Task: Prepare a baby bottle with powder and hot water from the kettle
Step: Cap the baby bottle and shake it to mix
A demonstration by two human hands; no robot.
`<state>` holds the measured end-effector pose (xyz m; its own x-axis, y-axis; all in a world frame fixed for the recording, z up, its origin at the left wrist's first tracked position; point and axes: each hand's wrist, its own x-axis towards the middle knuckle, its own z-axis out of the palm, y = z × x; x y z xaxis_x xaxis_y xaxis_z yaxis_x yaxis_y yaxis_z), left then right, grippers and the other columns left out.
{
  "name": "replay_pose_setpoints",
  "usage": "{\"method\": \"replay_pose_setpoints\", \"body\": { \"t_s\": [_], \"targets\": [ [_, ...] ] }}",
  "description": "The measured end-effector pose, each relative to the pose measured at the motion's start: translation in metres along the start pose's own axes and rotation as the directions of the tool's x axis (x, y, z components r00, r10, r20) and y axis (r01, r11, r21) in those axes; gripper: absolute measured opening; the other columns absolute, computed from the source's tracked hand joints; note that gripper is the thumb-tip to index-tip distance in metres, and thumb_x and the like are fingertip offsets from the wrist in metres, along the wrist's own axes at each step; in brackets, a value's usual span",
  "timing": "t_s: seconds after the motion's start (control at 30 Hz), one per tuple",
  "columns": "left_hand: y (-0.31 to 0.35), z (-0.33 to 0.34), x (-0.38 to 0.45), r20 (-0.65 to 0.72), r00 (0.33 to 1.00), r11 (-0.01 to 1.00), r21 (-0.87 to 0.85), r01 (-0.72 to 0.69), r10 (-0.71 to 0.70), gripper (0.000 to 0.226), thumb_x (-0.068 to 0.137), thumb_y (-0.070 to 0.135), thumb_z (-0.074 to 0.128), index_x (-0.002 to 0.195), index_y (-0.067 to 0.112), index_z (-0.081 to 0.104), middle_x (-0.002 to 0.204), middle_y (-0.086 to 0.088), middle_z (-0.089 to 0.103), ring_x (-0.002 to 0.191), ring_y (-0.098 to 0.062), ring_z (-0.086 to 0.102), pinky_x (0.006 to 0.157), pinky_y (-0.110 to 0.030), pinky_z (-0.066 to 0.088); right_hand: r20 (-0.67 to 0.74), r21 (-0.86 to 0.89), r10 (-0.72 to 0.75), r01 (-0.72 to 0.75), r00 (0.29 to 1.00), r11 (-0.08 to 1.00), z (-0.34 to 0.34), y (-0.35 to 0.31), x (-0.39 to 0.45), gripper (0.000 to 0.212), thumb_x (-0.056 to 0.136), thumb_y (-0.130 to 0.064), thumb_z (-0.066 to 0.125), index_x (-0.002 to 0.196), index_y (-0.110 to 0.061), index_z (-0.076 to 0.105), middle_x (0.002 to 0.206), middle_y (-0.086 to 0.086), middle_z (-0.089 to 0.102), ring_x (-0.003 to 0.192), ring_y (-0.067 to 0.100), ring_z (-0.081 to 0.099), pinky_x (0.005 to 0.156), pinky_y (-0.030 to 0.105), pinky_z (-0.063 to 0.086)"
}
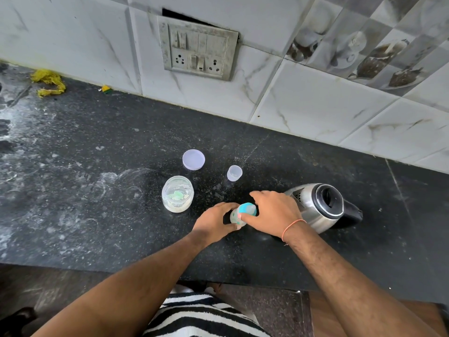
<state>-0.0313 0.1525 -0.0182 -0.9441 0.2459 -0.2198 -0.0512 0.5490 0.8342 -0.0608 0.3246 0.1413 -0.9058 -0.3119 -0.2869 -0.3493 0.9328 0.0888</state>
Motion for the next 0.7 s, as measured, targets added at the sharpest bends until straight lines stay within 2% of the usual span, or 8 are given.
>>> {"method": "replay_pose_setpoints", "body": {
  "t_s": [0.03,0.07,0.17,0.27,0.43,0.6,0.7],
  "targets": [
    [0.0,0.0,0.0,-0.003,1.0,1.0,0.002,-0.004,0.004,0.068,0.09,0.043,0.086,0.152,0.04,0.057,0.143,0.019,0.063,0.129,-0.005,0.06,0.106,-0.033,0.054,0.006,0.033,-0.032,0.032,0.999,0.999,-0.002,0.0,-0.001,0.061,0.088,-0.069,0.064,0.136,-0.033,0.063,0.12,-0.007,0.071,0.107,0.025,0.072,0.079,0.039,0.058],
    [0.0,0.0,0.0,-0.006,1.0,1.0,0.005,-0.005,0.005,0.068,0.09,0.043,0.086,0.152,0.038,0.057,0.142,0.018,0.064,0.129,-0.004,0.059,0.108,-0.033,0.053,0.014,0.048,-0.062,0.061,0.998,0.997,-0.004,0.0,-0.002,0.059,0.088,-0.062,0.067,0.14,-0.036,0.06,0.123,-0.01,0.07,0.11,0.024,0.071,0.081,0.038,0.058],
    [0.001,0.0,0.0,-0.005,1.0,1.0,0.008,-0.005,0.005,0.068,0.09,0.043,0.086,0.152,0.038,0.057,0.141,0.018,0.064,0.127,-0.005,0.06,0.104,-0.032,0.055,0.009,-0.027,-0.051,0.051,0.999,0.998,-0.004,-0.003,0.001,0.04,0.091,-0.06,0.066,0.119,-0.03,0.067,0.11,-0.006,0.071,0.1,0.025,0.072,0.07,0.035,0.047],
    [0.002,0.0,0.0,-0.002,1.0,1.0,0.006,-0.006,0.006,0.068,0.091,0.041,0.085,0.152,0.039,0.056,0.143,0.019,0.063,0.124,-0.005,0.061,0.099,-0.03,0.055,0.013,-0.077,-0.025,0.026,1.0,0.997,-0.001,-0.005,0.005,0.048,0.097,-0.067,0.061,0.109,-0.021,0.066,0.102,0.002,0.074,0.093,0.027,0.072,0.066,0.035,0.04],
    [0.005,-0.002,0.0,0.002,1.0,1.0,0.013,-0.007,0.007,0.065,0.09,0.041,0.086,0.148,0.037,0.056,0.142,0.018,0.063,0.129,-0.005,0.059,0.108,-0.033,0.053,0.052,-0.039,-0.093,0.095,0.994,0.995,-0.004,-0.003,0.001,0.044,0.09,-0.052,0.072,0.126,-0.028,0.064,0.115,-0.002,0.075,0.099,0.027,0.072,0.078,0.04,0.06],
    [0.009,-0.006,0.002,0.08,0.996,0.998,0.053,-0.046,0.042,0.07,0.093,0.039,0.083,0.155,0.038,0.051,0.152,0.017,0.06,0.135,-0.008,0.059,0.113,-0.038,0.052,0.042,-0.08,-0.11,0.113,0.993,0.99,0.002,-0.002,0.003,0.039,0.094,-0.052,0.071,0.121,-0.024,0.064,0.113,0.002,0.076,0.098,0.03,0.072,0.074,0.039,0.054],
    [0.012,-0.011,0.004,0.079,0.995,0.99,0.125,-0.063,0.053,0.066,0.092,0.042,0.082,0.152,0.038,0.054,0.149,0.018,0.061,0.13,-0.01,0.063,0.106,-0.041,0.056,0.045,-0.086,-0.106,0.11,0.993,0.99,0.008,-0.004,0.004,0.041,0.096,-0.052,0.069,0.119,-0.02,0.062,0.115,0.006,0.075,0.101,0.033,0.073,0.078,0.042,0.057]
  ]
}}
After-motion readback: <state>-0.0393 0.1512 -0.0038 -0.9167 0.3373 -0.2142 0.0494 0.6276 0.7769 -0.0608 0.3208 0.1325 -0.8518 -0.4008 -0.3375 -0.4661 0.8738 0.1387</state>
